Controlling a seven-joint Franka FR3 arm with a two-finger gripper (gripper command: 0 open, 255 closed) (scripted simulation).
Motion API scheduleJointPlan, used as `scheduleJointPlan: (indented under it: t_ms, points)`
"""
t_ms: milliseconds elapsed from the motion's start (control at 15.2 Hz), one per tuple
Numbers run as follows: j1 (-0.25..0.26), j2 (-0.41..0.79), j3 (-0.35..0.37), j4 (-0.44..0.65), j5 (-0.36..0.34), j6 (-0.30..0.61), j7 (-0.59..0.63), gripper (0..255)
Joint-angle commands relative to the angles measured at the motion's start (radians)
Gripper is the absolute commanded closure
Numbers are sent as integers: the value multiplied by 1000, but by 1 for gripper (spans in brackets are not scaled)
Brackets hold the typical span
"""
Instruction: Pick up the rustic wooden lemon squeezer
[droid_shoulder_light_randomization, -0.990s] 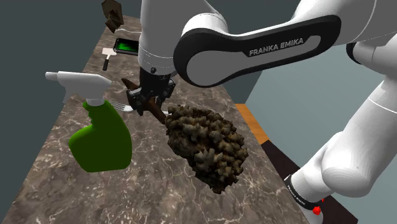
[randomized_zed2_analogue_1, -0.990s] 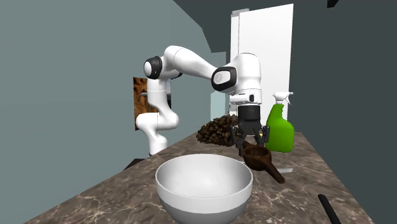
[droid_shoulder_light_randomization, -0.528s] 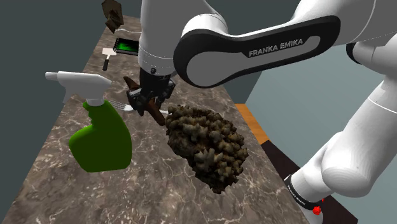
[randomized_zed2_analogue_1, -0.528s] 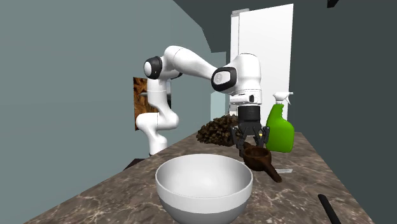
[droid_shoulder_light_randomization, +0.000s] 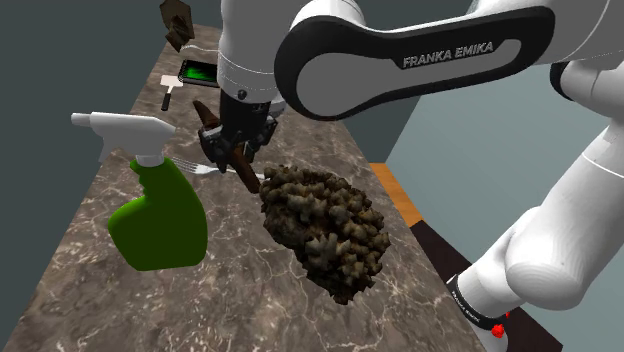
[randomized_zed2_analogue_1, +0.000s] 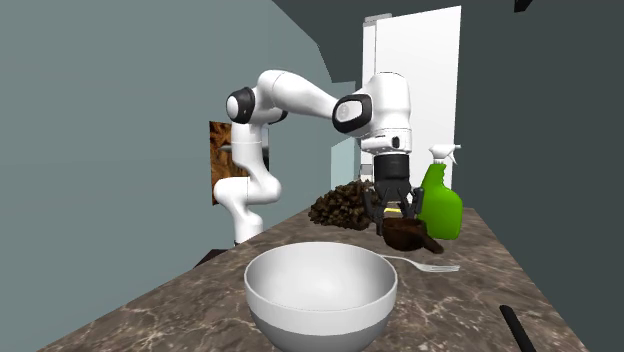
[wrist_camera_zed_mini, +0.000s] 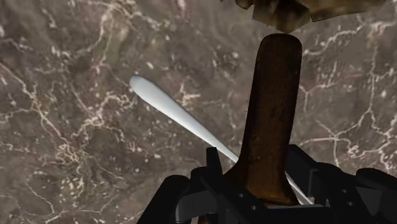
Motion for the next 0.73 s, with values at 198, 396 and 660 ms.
scheduleJointPlan:
  t_ms: [198, 396, 660]
  points:
    - [0, -11, 3, 57, 13, -64, -14, 255]
    - [1, -16, 5, 92, 19, -102, -21, 255]
    - [2, -17, 6, 119, 22, -130, -26, 255]
